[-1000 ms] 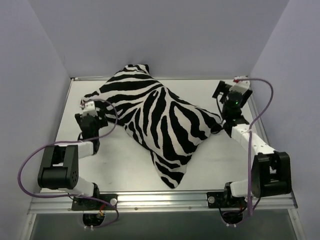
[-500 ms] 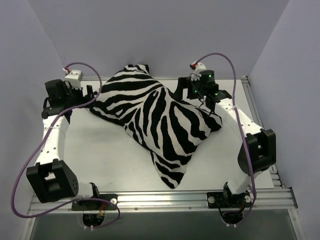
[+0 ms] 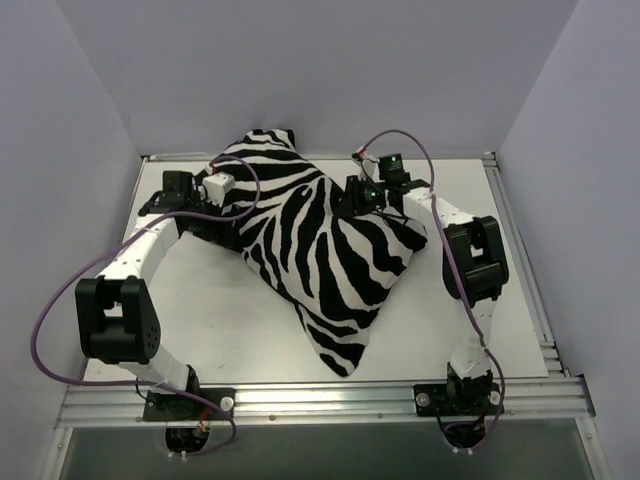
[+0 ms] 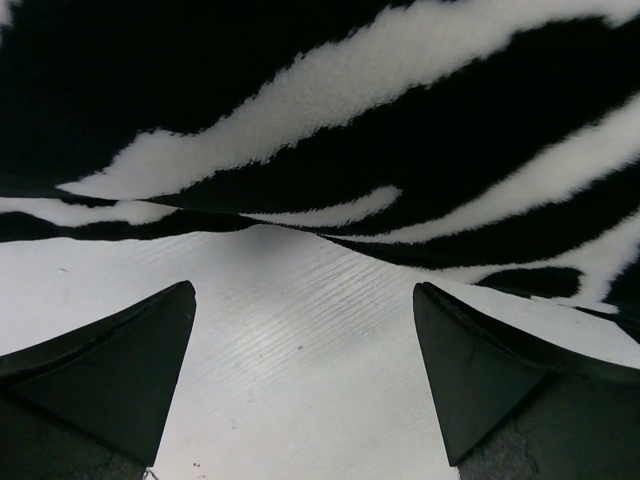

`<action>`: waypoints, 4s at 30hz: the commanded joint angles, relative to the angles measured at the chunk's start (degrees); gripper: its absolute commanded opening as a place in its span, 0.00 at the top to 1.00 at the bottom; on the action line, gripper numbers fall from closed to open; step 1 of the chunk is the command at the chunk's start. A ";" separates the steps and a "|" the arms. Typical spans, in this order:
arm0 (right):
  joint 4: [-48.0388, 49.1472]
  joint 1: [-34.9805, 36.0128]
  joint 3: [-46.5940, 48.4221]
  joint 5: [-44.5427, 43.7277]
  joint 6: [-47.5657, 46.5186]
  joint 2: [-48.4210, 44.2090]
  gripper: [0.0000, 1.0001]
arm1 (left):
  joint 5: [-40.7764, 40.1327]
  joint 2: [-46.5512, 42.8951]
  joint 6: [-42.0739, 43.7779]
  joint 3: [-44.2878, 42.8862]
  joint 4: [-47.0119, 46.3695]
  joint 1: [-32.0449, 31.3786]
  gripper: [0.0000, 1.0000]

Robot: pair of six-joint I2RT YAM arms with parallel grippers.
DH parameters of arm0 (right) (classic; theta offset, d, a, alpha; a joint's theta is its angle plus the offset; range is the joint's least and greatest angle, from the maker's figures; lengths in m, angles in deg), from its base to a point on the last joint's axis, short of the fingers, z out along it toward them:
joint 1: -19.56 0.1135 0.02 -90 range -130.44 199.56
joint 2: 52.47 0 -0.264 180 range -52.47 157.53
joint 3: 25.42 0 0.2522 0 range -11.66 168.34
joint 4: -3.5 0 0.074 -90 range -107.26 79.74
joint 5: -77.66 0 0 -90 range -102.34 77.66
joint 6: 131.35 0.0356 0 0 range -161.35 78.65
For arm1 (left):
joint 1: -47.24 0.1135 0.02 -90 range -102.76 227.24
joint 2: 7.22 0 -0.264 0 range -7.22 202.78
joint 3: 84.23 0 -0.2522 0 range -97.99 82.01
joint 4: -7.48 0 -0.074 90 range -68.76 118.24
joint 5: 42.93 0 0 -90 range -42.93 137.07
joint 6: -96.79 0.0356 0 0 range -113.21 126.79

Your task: Remove the pillowcase from the pillow

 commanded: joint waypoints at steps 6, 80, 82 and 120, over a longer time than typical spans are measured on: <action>1.84 -6.85 -0.02 5.14 8.15 -11.56 1.00 | 14.24 -1.19 -0.37 -4.90 3.09 3.58 0.00; -18.35 -7.74 19.63 -24.41 6.39 -7.41 0.78 | 27.03 -21.77 17.56 -12.11 33.75 -3.25 0.26; -21.87 -7.04 29.38 -25.71 6.57 -5.26 0.29 | 28.18 -22.12 17.74 -15.26 35.62 -3.34 0.15; -11.95 14.05 49.65 -17.55 21.42 19.69 0.31 | 3.29 -21.25 13.17 1.08 30.96 -28.74 0.17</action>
